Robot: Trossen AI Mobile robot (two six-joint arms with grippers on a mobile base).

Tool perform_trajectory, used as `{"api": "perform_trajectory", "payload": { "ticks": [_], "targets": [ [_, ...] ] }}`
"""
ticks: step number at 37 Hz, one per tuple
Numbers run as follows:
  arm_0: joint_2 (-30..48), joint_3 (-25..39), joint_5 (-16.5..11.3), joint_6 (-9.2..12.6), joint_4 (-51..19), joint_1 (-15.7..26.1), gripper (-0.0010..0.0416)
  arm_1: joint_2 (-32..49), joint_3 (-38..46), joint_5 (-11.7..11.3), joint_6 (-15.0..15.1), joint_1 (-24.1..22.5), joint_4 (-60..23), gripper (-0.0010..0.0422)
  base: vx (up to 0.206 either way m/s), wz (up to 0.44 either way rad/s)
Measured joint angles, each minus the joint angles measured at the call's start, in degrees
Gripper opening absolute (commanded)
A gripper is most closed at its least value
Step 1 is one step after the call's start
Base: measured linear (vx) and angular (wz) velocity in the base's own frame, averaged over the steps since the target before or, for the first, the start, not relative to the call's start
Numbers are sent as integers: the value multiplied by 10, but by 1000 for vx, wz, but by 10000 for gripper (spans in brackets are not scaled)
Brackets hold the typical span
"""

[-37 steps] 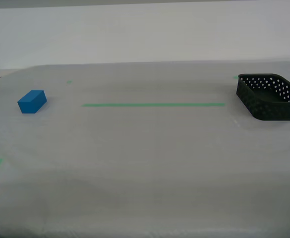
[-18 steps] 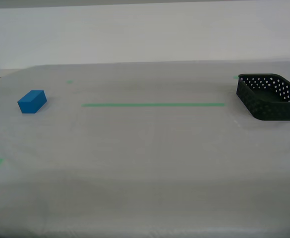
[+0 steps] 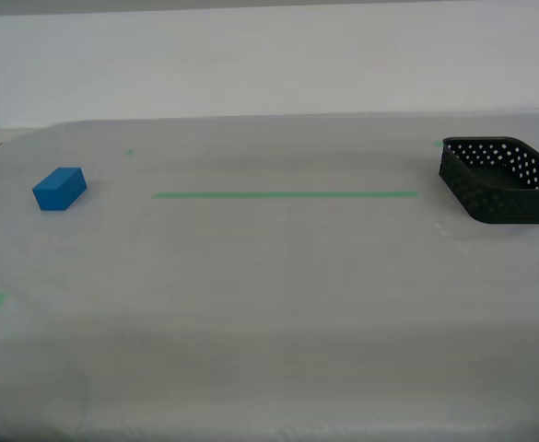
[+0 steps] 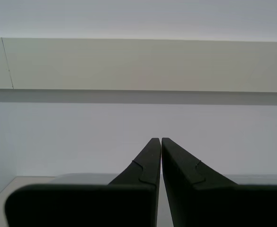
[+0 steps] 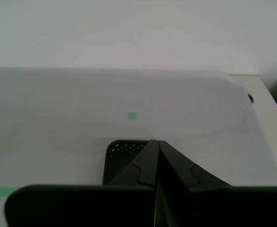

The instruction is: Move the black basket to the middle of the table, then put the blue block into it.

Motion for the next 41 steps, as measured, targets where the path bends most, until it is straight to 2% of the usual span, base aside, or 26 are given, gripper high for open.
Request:
{"api": "perform_trajectory", "payload": {
  "ticks": [8,16,21,26,29,34,41],
  "targets": [
    [56,31,0,0,-77,0,0,0,0,0,0,0,0,0,0,0],
    [117,61,0,0,-123,-1,0,0,0,0,0,0,0,0,0,0],
    [141,85,0,-22,-143,-2,0,0,0,0,0,0,0,0,0,0],
    [160,115,-5,-25,-160,-8,0,0,0,0,0,0,0,0,0,0],
    [166,129,-22,-26,-169,-17,0,0,0,0,0,0,0,0,0,0],
    [176,153,-72,-26,-184,-45,0,0,0,0,0,0,0,0,0,0],
    [179,162,-75,-27,-187,-90,0,0,0,0,0,0,0,0,0,0]
  ]
}}
